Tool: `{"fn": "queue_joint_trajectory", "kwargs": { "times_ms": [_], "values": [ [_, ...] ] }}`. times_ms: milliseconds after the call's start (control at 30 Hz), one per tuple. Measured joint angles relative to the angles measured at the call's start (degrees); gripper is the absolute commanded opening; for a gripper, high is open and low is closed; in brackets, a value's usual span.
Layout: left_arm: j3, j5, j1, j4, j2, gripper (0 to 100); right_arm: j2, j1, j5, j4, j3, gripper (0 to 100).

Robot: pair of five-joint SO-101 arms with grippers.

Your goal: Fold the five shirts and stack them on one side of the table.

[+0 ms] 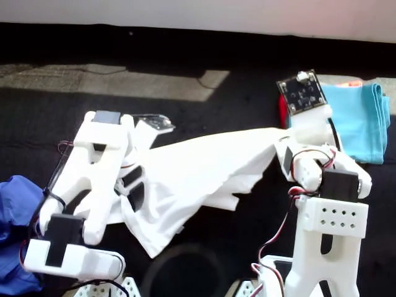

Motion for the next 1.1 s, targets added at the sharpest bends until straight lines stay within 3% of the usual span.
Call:
{"fn": "queue_joint_trajectory", "kwargs": {
  "times_ms": [200,533,900,1100],
  "values": [
    [5.4,7.2,8.7,3.9,-12.8,22,0.0,0.1,0.0,-1.1,2.0,0.6],
    [27.2,29.0,19.1,-14.5,-17.0,22,0.0,0.1,-0.2,-1.4,2.0,0.6],
    [35.1,30.5,22.1,-21.9,-17.1,24,0.0,0.0,-0.2,-1.4,2.0,0.6],
    [31.2,30.6,22.1,-18.2,-17.9,25,0.0,0.0,-0.2,-1.4,2.0,0.6]
  ]
}}
